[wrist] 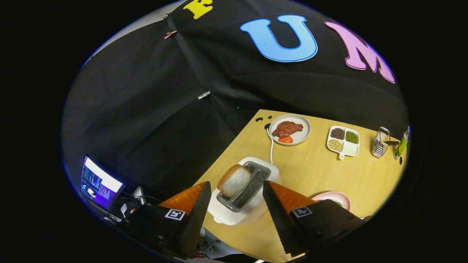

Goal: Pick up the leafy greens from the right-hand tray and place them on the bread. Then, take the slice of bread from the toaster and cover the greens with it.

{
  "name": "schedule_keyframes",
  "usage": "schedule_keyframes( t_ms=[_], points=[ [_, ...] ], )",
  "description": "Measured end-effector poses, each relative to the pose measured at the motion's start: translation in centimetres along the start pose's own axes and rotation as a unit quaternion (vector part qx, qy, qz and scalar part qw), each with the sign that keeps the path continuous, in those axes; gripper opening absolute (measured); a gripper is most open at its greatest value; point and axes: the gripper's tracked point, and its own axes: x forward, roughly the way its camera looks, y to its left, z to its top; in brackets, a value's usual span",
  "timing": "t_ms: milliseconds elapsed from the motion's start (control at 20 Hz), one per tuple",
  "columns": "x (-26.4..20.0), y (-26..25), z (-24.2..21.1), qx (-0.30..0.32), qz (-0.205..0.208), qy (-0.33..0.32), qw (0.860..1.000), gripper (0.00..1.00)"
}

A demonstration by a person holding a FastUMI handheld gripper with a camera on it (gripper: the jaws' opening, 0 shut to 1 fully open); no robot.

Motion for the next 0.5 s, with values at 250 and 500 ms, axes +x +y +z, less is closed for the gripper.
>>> schedule_keyframes(
  t_ms=[250,500],
  points=[
    [5.2,0.3,-1.0,0.029,-0.054,0.029,0.998,0.89],
    [10.1,0.7,-3.1,0.108,-0.092,0.072,0.987,0.89]
  ],
)
